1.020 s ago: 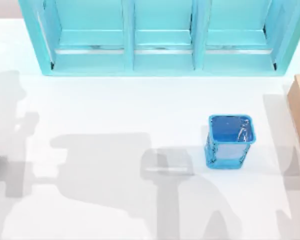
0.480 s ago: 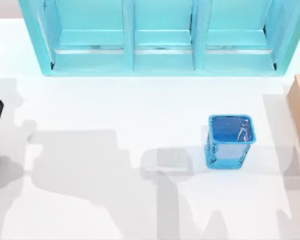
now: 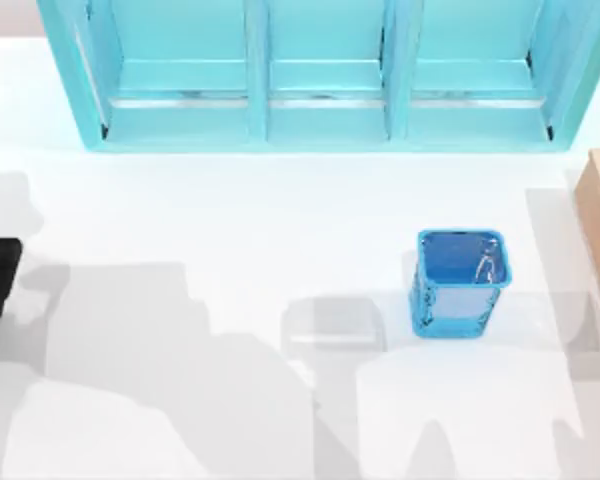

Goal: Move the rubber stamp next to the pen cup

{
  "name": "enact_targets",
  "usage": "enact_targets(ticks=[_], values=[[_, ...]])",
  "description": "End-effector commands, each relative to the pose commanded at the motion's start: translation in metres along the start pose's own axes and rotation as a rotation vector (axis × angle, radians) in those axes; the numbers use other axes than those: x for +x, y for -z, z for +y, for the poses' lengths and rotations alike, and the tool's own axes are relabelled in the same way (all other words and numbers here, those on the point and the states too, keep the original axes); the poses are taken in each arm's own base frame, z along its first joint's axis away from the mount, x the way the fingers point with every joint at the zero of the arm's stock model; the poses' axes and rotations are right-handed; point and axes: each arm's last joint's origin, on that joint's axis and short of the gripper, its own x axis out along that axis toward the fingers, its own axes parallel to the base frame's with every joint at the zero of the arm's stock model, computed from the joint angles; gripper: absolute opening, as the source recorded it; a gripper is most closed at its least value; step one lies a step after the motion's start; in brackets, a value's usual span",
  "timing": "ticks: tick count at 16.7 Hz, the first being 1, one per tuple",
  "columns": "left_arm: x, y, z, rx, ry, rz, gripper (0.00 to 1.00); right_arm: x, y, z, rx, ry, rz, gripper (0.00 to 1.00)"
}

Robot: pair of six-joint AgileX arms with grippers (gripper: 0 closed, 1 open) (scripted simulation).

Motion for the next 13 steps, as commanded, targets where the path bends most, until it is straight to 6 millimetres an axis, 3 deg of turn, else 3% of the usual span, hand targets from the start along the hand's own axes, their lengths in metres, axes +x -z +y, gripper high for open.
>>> enact_targets(ticks=[1,13], values=[[0.0000,0.0000,0.0000,0.000,0.000,0.000,1.00,0.0000,0.0000,0.0000,0.000,0.000,0.000,1.00],[0.0000,0.0000,0.0000,0.000,0.000,0.000,0.10,0.0000,0.0000,0.0000,0.000,0.000,0.000,1.00]])
